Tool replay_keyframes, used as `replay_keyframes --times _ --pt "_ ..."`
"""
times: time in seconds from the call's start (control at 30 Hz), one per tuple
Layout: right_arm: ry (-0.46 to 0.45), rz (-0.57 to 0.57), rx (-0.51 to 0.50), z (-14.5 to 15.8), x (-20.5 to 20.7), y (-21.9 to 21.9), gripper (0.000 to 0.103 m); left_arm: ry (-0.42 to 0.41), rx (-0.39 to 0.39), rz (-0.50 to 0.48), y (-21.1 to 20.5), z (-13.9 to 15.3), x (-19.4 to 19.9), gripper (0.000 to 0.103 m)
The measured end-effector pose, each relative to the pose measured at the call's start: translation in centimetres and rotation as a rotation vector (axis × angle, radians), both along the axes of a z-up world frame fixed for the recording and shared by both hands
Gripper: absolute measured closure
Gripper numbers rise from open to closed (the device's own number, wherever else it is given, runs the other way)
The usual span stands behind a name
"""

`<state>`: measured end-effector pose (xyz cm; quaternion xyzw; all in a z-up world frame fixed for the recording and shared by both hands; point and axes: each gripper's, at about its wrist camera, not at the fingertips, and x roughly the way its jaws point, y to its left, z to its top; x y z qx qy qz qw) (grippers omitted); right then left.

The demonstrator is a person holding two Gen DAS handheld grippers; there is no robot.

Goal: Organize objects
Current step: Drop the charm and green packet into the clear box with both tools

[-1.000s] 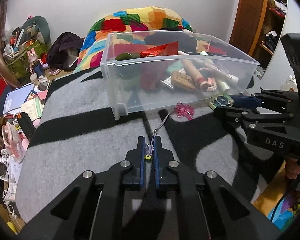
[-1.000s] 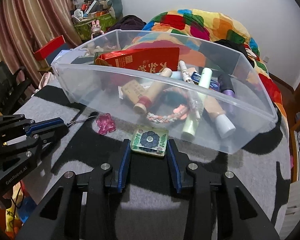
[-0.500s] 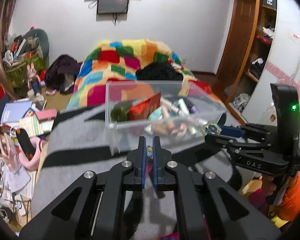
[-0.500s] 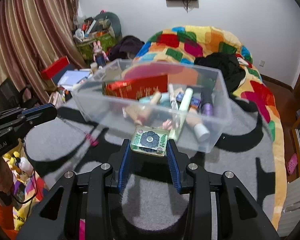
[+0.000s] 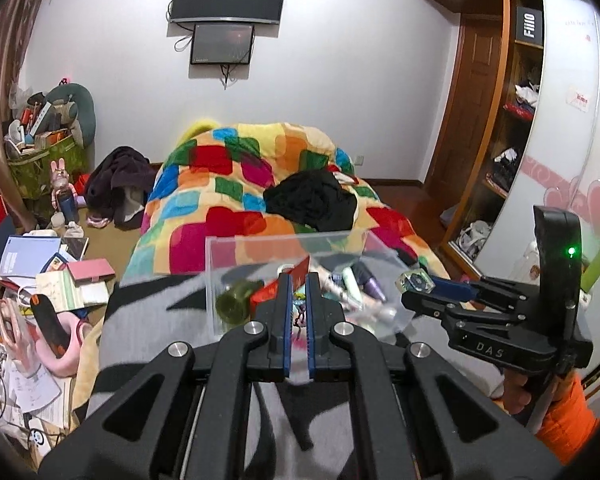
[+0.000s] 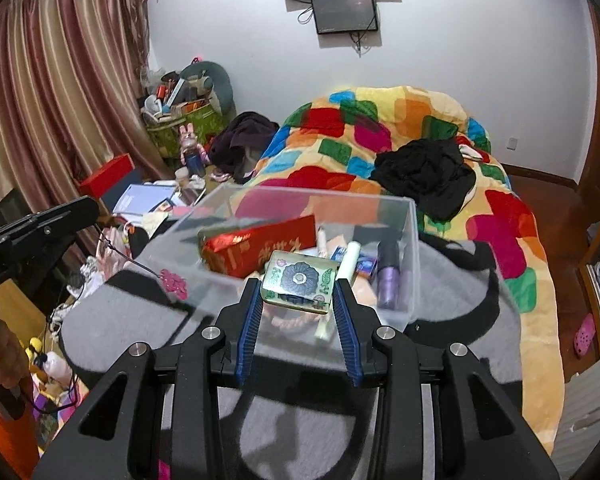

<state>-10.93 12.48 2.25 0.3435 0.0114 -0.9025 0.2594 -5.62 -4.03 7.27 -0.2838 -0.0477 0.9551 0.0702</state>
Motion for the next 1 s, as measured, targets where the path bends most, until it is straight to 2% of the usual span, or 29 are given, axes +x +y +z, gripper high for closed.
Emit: replay_keyframes --times 0.2,0.43,0.77,0.93,1.0 --pt "0.006 -0.013 -0.022 0.7 -1.8 -0.2 0.070 0.018 0.011 0.014 -0.2 1.0 -2.0 0.099" --pt "-0.007 -0.034 0.007 -0.3 -3.6 -1.0 0.070 0.000 0.041 0.031 -0.6 0.2 -4.3 0.099" --pt "-0.114 -0.042 0.079 -4.4 -6.7 -2.0 0.070 -0.192 0.058 0.008 0.0 -6.3 -8.3 0.098" --pt "-0.126 -0.025 0.099 -5.0 -6.8 -2.3 0.069 -0.239 0.059 -0.004 0.4 -7.8 -8.5 0.098" --pt "-0.125 -0.018 0.106 -4.8 -6.6 -2.4 0.064 -0.249 0.056 0.001 0.5 -8.1 -8.4 0.098"
